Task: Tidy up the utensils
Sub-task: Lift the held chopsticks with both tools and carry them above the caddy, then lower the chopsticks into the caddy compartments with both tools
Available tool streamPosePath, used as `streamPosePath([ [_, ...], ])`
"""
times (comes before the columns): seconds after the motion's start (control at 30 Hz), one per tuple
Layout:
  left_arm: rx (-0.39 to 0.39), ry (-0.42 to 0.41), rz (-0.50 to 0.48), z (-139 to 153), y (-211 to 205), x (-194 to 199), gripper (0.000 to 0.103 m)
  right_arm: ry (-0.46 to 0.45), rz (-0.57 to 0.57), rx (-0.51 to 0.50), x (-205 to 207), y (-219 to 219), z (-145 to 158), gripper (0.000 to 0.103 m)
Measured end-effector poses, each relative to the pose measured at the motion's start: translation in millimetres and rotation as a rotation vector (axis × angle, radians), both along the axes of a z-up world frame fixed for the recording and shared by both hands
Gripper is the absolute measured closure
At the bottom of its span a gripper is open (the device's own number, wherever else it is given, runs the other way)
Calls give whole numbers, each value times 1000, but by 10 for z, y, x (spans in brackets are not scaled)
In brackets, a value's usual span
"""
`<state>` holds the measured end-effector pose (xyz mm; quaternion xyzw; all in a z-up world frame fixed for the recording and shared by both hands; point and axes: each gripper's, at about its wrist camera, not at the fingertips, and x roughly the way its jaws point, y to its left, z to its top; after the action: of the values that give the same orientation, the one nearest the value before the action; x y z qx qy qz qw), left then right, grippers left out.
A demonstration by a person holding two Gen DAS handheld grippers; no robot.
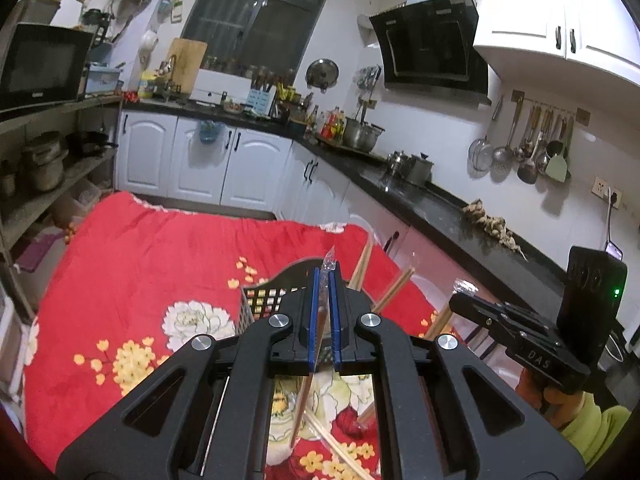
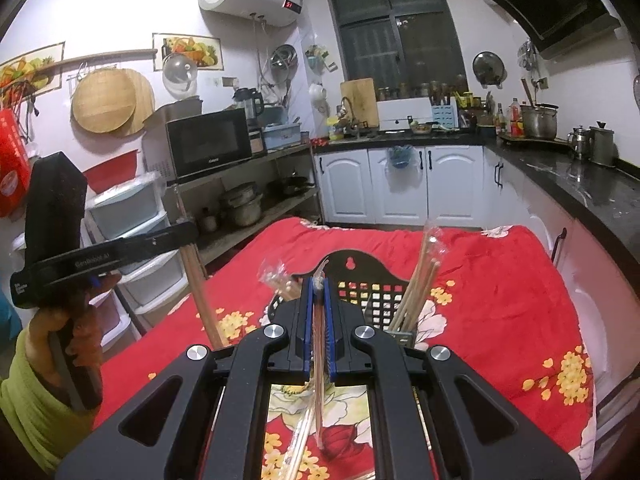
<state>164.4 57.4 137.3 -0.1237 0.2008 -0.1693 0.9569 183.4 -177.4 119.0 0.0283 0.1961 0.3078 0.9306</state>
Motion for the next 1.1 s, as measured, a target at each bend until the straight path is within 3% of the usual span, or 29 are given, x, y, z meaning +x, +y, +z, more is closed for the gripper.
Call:
streamPosePath([
  [0.53, 28, -138, 9, 524, -89, 93, 100, -66, -81, 49, 75, -241, 280, 97],
  [1.1, 25, -268, 41, 1036, -116, 242, 100, -204, -121, 83, 177, -276, 766, 97],
])
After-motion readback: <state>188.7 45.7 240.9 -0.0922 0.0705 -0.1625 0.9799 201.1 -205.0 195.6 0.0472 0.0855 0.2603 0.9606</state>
